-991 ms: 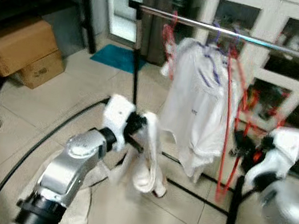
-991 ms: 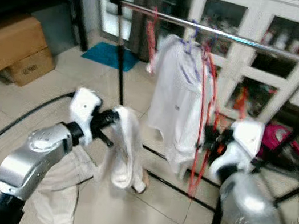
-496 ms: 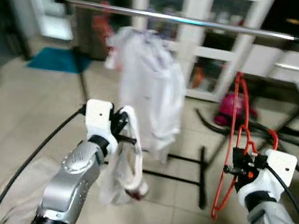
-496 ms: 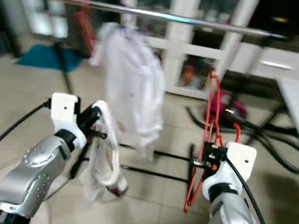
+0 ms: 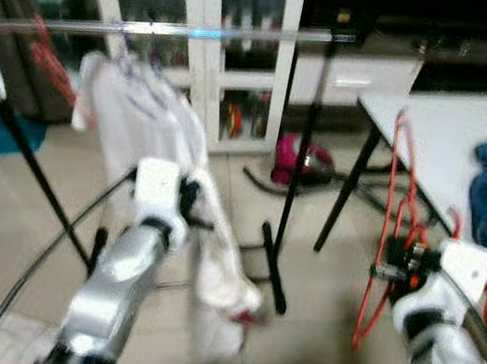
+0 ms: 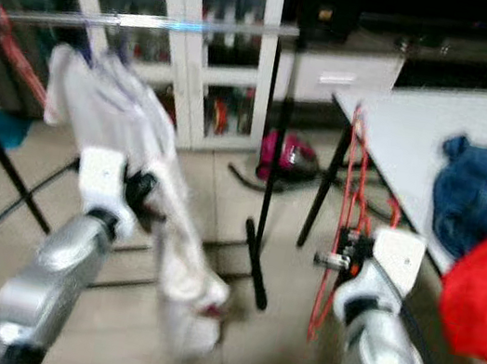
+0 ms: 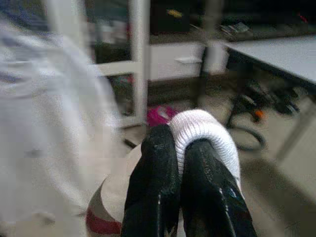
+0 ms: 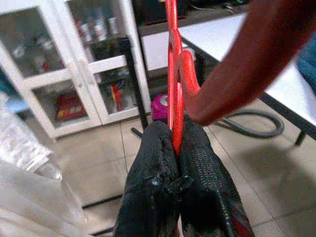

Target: Hang hanger

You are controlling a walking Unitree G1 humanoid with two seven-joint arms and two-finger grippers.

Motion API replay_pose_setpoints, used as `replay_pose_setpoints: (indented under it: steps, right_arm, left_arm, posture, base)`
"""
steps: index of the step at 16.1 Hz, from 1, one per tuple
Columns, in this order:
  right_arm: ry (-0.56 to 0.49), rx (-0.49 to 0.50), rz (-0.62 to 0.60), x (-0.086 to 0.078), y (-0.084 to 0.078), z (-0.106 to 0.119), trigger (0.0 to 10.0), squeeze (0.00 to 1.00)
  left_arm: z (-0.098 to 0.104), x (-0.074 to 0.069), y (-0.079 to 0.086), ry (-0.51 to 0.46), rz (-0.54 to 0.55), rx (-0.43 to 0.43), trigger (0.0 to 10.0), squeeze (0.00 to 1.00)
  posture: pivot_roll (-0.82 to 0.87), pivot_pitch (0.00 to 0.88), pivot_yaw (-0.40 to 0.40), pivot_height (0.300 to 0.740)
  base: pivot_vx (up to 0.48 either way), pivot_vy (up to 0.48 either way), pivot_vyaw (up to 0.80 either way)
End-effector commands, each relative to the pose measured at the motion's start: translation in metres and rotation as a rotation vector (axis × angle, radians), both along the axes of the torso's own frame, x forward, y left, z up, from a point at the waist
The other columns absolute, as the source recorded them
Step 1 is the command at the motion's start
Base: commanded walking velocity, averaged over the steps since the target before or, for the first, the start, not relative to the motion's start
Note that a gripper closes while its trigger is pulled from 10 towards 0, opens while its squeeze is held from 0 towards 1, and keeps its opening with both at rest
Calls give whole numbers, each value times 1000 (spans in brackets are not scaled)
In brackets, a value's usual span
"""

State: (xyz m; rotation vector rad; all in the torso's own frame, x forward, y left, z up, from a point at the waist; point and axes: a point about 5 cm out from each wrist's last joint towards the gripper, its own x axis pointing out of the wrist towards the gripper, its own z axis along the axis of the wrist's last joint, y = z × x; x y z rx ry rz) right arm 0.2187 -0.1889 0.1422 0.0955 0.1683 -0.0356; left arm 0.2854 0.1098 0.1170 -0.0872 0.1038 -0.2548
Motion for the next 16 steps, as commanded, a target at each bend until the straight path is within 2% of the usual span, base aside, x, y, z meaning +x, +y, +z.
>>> replay_pose_setpoints:
  steps: [1,4,6,7,10,11,12,16]
  right_arm:
    - [-44,-2,12,2,7,7,10000,0]
    - [-42,3,2,4,9,7,10000,0]
    - [-44,-46,12,3,6,12,10000,0]
    - [-55,-59,23,4,6,16,10000,0]
    - [-125,-45,11,9,5,35,10000,0]
    - [-133,-46,-3,10,4,41,10000,0]
    - [-133,-47,-9,10,3,43,10000,0]
    - [-130,-73,-39,6,-1,55,10000,0]
  left_arm:
    - [10,6,6,-63,-3,47,10000,0]
    - [13,12,12,-50,-1,107,10000,0]
    - [30,9,12,-129,-77,165,10000,0]
    - [36,7,12,-157,-92,163,10000,0]
    - [53,8,21,-209,-128,237,10000,0]
    - [65,11,25,-239,-138,218,10000,0]
    - [68,12,25,-235,-138,205,10000,0]
    - [68,11,18,-195,-106,125,10000,0]
  posture:
    - [60,0,101,740]
    - [64,22,102,740]
    - [65,29,92,740]
    - [64,31,90,740]
    - [57,29,84,740]
    - [53,23,86,740]
    - [47,20,90,740]
    - [20,14,98,740]
  base:
    - [0,0,-800]
    - [0,0,-800]
    - [0,0,-800]
    - [0,0,-800]
    - [0,0,-800]
    - [0,0,-800]
    - [0,0,-800]
    - [0,0,-800]
